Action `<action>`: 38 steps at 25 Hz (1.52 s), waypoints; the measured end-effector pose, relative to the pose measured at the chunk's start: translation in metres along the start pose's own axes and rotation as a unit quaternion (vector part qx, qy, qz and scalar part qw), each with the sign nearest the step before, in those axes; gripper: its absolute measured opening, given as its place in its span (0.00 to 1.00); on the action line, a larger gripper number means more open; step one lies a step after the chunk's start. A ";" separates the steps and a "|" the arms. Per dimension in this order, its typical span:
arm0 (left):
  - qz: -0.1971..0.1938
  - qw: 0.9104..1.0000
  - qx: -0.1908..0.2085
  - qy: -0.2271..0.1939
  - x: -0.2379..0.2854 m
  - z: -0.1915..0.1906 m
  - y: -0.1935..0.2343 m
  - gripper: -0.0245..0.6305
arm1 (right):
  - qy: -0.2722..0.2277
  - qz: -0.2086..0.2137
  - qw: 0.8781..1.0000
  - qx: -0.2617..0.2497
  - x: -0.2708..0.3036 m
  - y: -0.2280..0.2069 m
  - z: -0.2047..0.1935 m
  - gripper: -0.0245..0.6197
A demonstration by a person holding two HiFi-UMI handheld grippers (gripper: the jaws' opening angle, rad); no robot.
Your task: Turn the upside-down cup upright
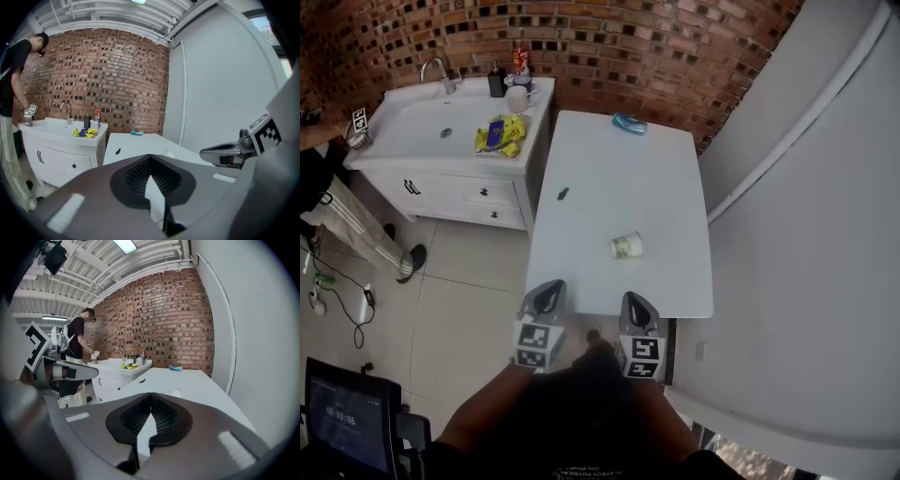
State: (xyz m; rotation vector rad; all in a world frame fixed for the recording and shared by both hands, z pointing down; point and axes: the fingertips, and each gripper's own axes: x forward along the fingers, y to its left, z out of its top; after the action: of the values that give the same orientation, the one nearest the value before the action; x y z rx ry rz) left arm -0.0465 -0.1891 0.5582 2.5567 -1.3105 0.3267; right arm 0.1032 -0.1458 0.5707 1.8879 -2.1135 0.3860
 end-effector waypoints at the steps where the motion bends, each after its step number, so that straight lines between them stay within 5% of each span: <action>1: 0.001 1.000 -0.002 -0.001 0.005 0.000 0.001 0.03 | 0.002 0.002 1.000 -0.001 0.004 -0.003 0.000 0.06; 20: 0.032 0.999 -0.041 0.017 0.062 0.009 0.017 0.03 | 0.068 0.002 0.998 -0.015 0.093 -0.074 0.012 0.13; 38: 0.035 0.998 -0.048 0.033 0.086 0.005 0.020 0.03 | 0.171 0.046 0.984 0.008 0.124 -0.109 -0.035 0.20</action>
State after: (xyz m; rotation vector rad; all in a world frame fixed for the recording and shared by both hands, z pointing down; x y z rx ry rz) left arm -0.0131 -0.2675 0.5822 2.4046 -1.3599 0.3510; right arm 0.1998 -0.2585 0.6512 1.5981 -1.9723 0.6959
